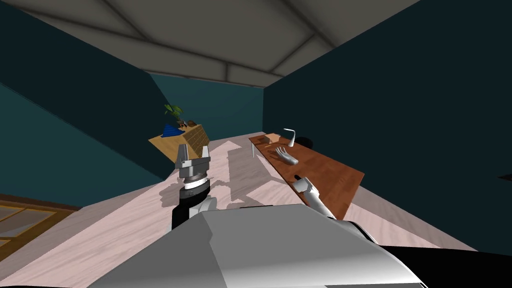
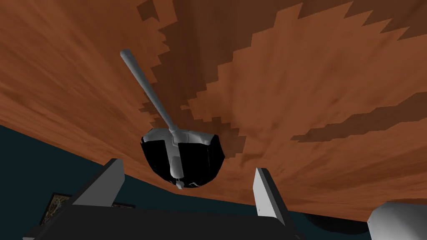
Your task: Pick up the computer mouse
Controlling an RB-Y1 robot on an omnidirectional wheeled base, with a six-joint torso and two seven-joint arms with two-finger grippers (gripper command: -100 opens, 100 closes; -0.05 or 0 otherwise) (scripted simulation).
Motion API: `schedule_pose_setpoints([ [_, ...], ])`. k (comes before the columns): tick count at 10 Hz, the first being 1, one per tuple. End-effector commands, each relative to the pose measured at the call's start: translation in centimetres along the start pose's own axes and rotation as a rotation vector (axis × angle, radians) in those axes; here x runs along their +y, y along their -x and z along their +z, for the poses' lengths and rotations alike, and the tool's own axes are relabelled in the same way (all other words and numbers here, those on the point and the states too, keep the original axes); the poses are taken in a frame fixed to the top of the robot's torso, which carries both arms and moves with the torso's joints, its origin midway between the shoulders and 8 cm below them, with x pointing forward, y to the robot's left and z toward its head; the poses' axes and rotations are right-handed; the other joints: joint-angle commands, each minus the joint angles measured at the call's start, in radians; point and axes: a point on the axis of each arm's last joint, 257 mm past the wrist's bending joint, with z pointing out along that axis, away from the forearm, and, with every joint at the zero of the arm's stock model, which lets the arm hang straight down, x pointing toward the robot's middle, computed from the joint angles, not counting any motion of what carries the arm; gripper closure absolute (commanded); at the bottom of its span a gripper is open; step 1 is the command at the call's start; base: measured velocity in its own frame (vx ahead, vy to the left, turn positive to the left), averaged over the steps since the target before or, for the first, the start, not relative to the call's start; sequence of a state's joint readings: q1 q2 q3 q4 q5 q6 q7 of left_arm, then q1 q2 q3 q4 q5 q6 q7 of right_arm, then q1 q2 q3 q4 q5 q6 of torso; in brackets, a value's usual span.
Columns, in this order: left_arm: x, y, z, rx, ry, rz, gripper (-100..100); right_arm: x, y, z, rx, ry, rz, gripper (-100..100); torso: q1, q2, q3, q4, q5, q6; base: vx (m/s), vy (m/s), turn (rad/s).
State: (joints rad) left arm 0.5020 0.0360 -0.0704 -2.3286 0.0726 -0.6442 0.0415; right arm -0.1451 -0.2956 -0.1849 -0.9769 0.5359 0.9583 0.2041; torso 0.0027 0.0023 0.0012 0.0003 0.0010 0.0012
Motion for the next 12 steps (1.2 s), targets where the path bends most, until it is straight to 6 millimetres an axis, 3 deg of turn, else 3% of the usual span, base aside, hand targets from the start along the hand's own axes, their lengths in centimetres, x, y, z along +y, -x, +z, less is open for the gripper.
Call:
schedule_pose_setpoints([
  [1, 0.0, 0.0, 0.0, 0.000, 0.000, 0.000, 0, -2.4, 0.6, 1.7, 0.006, -0.028, 0.018, -100, 0.000, 0.000, 0.000, 0.000, 0.000, 0.000, -0.026, 0.049, 0.183],
  [3, 0.0, 0.0, 0.0, 0.000, 0.000, 0.000, 0, -2.5, 0.6, 1.7, 0.007, -0.029, 0.018, -100, -0.001, 0.000, 0.000, 0.000, 0.000, 0.000, -0.013, 0.019, 0.043],
  [6, 0.0, 0.0, 0.0, 0.000, 0.000, 0.000, 0, -8.0, 2.8, 5.0, 0.013, -0.088, 0.084, -100, 0.000, 0.000, 0.000, 0.000, 0.000, -0.001, -0.025, 0.050, 0.286],
  [7, 0.0, 0.0, 0.0, 0.000, 0.000, 0.000, 0, -8.2, 2.6, 5.1, 0.015, -0.092, 0.082, -100, 0.001, 0.000, 0.000, 0.000, 0.000, 0.000, -0.017, 0.045, 0.086],
  [10, 0.0, 0.0, 0.0, 0.000, 0.000, 0.000, 0, -13.7, 5.0, 7.5, 0.015, -0.142, 0.165, -100, 0.000, 0.000, 0.000, 0.000, 0.000, 0.000, -0.024, 0.060, 0.270],
  [11, 0.0, 0.0, 0.0, 0.000, 0.000, 0.000, 0, -14.0, 4.8, 7.6, 0.020, -0.149, 0.163, -100, 0.001, 0.000, 0.000, 0.000, 0.000, -0.001, -0.016, 0.049, 0.097],
  [12, 0.0, 0.0, 0.0, 0.000, 0.000, 0.000, 0, -16.0, 5.4, 8.2, 0.020, -0.167, 0.193, -100, 0.000, 0.000, 0.000, 0.000, 0.000, 0.000, -0.012, 0.047, 0.206],
])
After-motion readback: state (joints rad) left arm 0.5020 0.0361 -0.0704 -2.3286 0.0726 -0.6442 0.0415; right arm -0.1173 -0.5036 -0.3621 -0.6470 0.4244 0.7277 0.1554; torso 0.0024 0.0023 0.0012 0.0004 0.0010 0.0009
